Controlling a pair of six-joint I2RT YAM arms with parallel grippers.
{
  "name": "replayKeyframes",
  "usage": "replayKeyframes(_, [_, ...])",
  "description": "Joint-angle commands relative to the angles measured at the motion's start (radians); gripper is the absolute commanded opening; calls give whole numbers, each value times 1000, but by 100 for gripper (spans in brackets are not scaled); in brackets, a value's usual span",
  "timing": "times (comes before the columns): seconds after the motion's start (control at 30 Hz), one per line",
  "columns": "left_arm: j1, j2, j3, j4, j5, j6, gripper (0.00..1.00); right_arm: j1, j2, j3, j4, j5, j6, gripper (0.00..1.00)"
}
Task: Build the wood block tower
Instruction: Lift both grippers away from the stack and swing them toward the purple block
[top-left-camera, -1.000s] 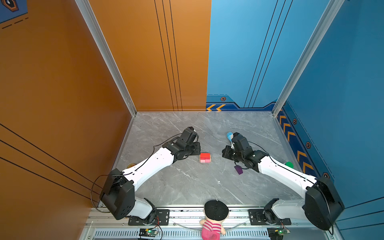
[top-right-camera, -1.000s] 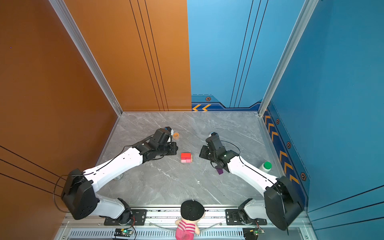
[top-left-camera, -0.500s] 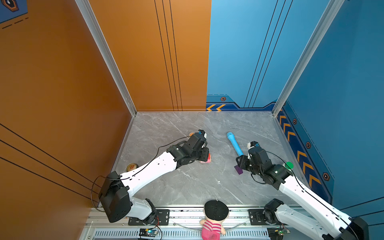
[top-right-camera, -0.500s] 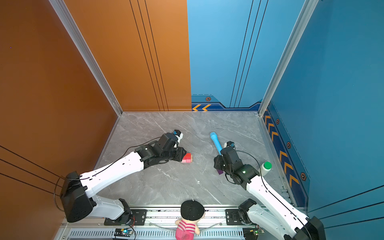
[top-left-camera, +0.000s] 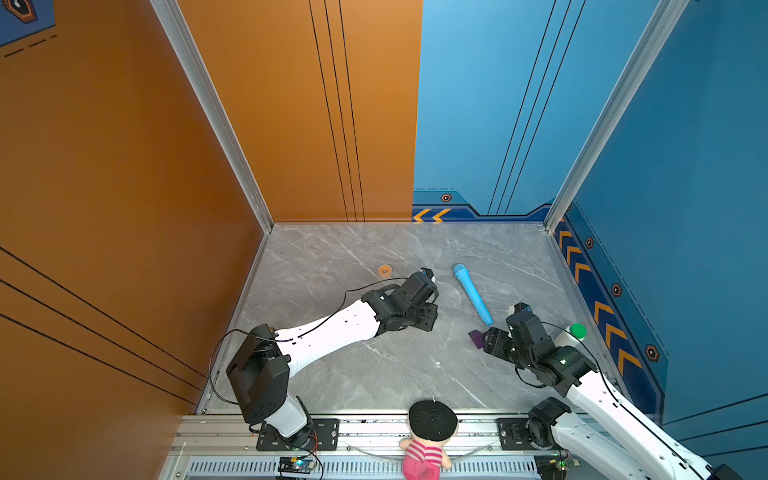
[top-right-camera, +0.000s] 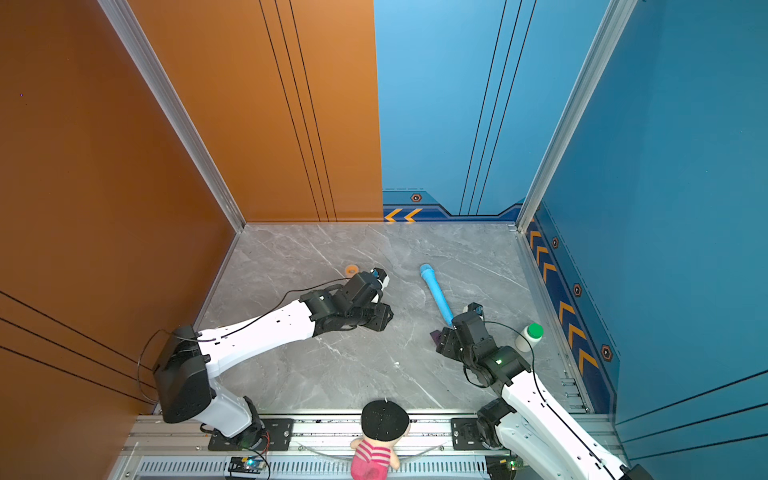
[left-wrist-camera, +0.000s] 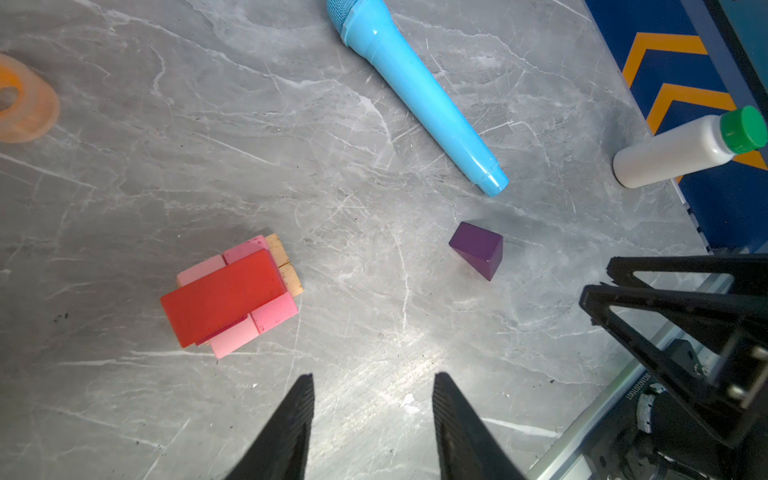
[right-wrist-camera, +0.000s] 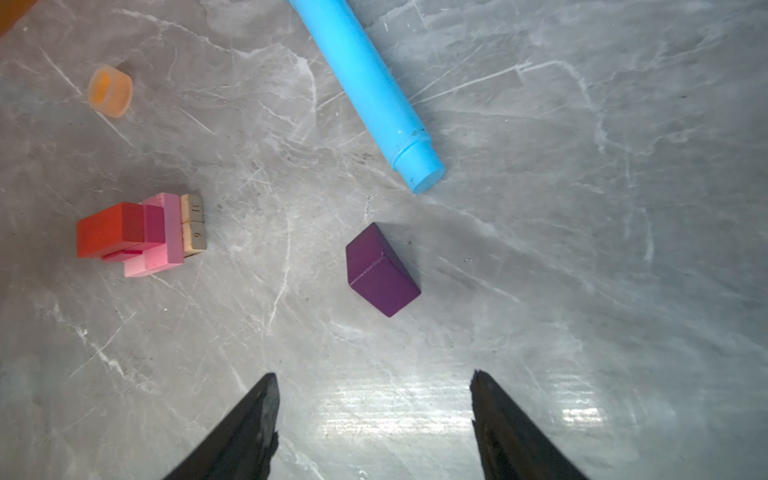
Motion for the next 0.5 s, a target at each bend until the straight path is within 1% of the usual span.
replayKeyframes(0.0, [-17,17,37,-17,7,13,53,-16,22,-18,4,-6,-15,79])
replayKeyframes(0.2, [-28,45,58,-17,20,22,58,-32,87,-36,67,-37,-29,83])
replayKeyframes(0.47, [-32,76,89,-31,33,42,59,-44,202,-41,155,-72,-54,86])
